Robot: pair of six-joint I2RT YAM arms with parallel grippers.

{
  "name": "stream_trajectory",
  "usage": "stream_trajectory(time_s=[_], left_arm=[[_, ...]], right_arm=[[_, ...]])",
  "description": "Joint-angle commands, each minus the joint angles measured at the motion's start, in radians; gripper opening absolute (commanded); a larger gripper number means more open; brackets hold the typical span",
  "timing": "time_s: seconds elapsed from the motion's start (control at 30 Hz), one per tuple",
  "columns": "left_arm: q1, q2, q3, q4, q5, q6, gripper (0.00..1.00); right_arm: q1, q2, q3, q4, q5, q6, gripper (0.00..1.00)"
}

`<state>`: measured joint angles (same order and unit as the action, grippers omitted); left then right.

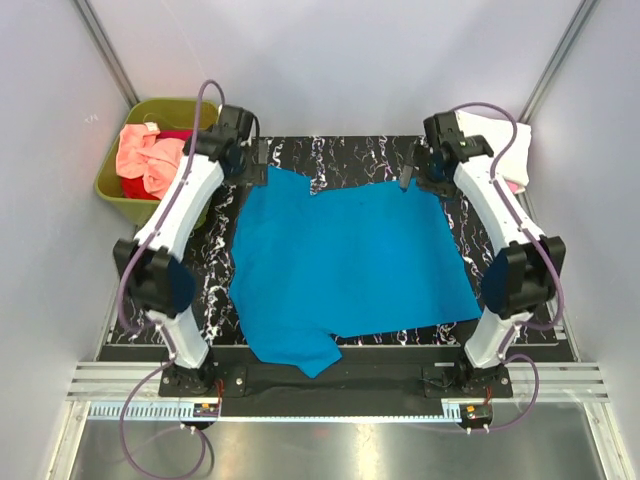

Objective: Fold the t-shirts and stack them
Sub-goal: Flatten the tshirt out

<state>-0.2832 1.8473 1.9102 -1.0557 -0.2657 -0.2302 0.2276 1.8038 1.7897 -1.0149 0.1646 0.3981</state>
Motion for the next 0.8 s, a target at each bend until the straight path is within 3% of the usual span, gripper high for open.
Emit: stream_trajectory(time_s=[0.0,0.13,0.27,0.53,0.77], left_arm=[[-0.036,-0.111,-0.232,0.052,0.028,-0.073,0.99],[-0.086,-0.241,-0.476,0.158,0.089,-0.152,0.99],[-0.100,-0.238,-0.638,0.256,0.151,-0.188,0.99],[-0.096,-0.010,-0.606,0.313,0.103,-0.192,0.99],[-0.047,0.160,-0.475,0.309,0.088,-0.159,0.99]], right_arm=[[0.013,-0.007,-0.154,0.104,-0.124,0.005,1.00],[0.015,-0.069,-0.286,0.182,-0.198,0.001,1.00],[0.016,-0.035,-0.300,0.180,-0.188,-0.013,1.00],[0.015,0.156,-0.208,0.180,-0.200,0.002,1.00],[0.004,0.388,-0.005,0.118,-0.168,0.004,1.00]])
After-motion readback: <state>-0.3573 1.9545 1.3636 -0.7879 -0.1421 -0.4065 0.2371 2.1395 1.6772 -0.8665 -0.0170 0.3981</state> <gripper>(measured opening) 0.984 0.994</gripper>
